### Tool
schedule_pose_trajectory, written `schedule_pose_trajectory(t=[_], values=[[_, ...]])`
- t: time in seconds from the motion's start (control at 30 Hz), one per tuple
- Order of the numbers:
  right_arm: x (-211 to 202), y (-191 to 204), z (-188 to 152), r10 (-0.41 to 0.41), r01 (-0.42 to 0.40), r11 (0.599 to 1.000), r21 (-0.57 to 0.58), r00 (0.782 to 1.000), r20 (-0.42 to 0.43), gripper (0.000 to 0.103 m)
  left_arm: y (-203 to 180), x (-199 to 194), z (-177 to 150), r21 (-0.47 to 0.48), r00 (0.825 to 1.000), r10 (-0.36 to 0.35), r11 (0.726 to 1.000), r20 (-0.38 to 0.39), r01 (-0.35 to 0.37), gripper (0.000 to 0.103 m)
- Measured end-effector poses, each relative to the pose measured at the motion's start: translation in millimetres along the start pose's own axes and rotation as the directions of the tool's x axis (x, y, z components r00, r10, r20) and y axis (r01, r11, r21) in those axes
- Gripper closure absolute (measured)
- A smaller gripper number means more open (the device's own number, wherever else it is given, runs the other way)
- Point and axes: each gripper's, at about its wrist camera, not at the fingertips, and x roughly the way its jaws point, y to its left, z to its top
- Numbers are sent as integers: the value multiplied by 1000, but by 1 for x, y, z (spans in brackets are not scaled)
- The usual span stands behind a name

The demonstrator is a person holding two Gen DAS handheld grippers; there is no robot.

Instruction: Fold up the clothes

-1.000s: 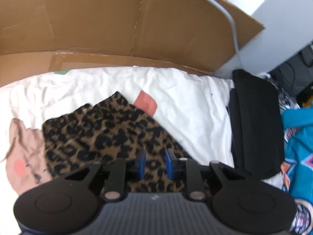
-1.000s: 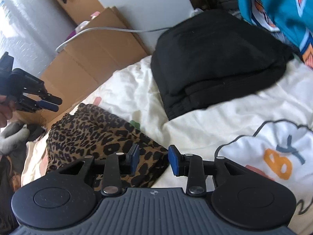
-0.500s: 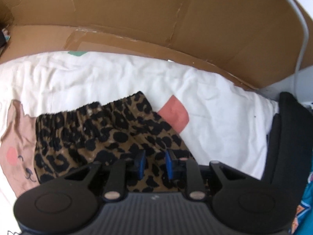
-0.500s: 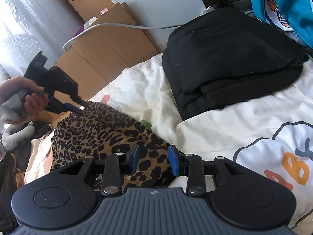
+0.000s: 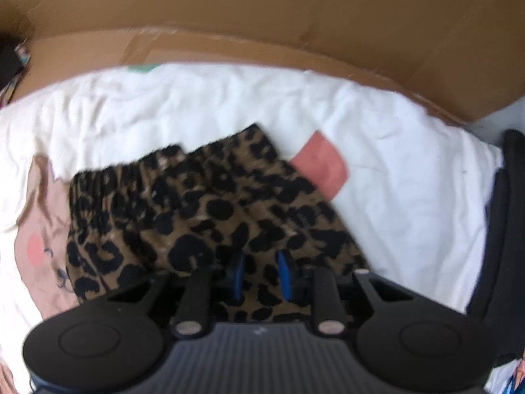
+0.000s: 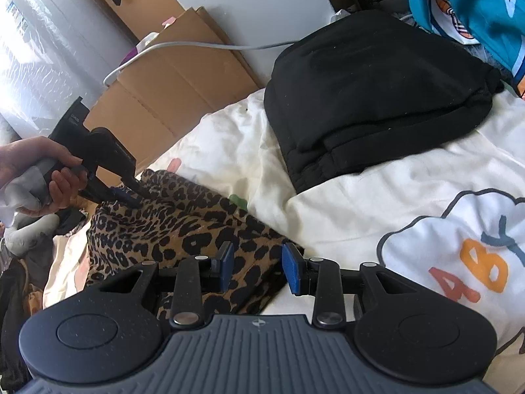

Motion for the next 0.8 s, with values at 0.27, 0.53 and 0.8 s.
schedule_pose_trajectory(t=[0.27,0.53,0.8], values=[[2,4,0,6,-7,999,-32,1000,-13,68,16,4,-3,-102,995,-81,991,57,86,70],[3,7,0,11,-13,998,-64,1000,-26,68,32,18,5,-269,994,-99,957,40,106,68],[2,1,-2,8,-8,999,-45,1000,-9,68,38,9,-5,-252,996,-84,963,35,90,96]])
